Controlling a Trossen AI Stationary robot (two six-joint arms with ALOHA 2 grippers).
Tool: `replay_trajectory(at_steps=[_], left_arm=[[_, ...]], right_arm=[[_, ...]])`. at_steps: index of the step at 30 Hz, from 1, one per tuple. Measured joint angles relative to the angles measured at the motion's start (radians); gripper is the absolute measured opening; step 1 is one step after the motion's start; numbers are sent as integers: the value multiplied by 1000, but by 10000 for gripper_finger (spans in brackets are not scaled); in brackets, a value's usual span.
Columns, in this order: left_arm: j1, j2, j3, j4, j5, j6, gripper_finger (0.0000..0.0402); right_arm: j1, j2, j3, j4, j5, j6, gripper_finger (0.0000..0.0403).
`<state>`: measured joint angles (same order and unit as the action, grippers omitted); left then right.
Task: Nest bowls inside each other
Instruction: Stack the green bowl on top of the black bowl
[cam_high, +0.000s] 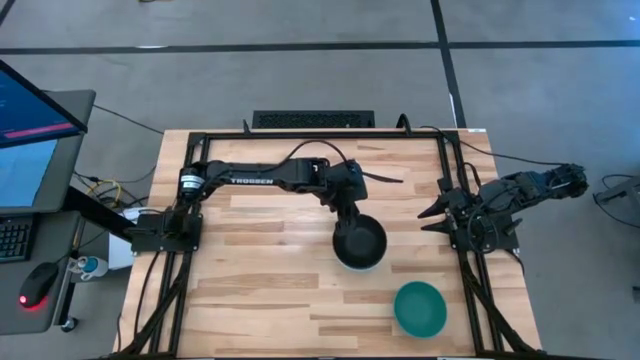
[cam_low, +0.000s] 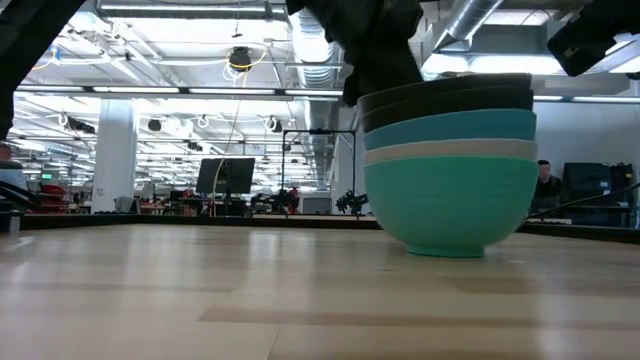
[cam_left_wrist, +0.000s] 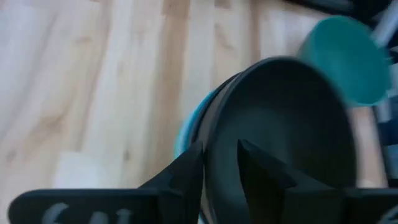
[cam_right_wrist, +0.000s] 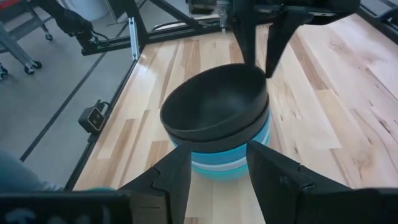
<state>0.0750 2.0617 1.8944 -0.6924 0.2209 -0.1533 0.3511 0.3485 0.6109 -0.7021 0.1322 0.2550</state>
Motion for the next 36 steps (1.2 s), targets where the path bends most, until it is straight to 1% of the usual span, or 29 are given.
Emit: replay_trajectory(at_steps=[2, 5, 8, 10, 15, 17, 19, 21, 24, 26, 28, 30, 33, 36], left_arm=[[0, 0, 21, 1, 36, -22, 97], [0, 0, 66, -1, 58, -43, 103], [-8, 0, 135, -12, 56, -31, 104], [-14, 0, 181, -38, 31, -16, 104], [-32, -1, 322, -255, 23, -5, 104], [-49, -3, 361, -358, 9, 10, 104], [-71, -3, 395, -441, -22, 13, 104], [-94, -3, 419, -481, -46, 2, 104], [-131, -2, 452, -499, -91, -25, 104], [-153, -3, 463, -463, -147, -37, 104], [-173, -9, 461, -426, -209, -42, 104], [-188, -13, 460, -402, -265, -43, 104], [-210, -25, 461, -374, -340, -58, 103], [-231, -31, 462, -344, -386, -73, 98]], right_arm=[[0, 0, 0, 0, 0, 0, 177], [2, 0, 0, 0, 0, 0, 177], [3, 0, 0, -1, -3, 15, 177], [3, 0, 0, -5, -4, 35, 177], [3, 0, 0, -47, -10, 209, 177], [3, 0, 0, -58, -51, 238, 177], [3, 0, 0, -54, -140, 203, 177], [3, 1, 0, -54, -228, 189, 177], [3, 24, 1, -75, -331, 198, 177], [3, 50, 1, -157, -390, 193, 177], [3, 86, 1, -239, -394, 182, 177], [3, 120, -1, -272, -389, 159, 177], [3, 160, -1, -195, -397, 130, 177], [3, 187, 0, -98, -397, 110, 177]])
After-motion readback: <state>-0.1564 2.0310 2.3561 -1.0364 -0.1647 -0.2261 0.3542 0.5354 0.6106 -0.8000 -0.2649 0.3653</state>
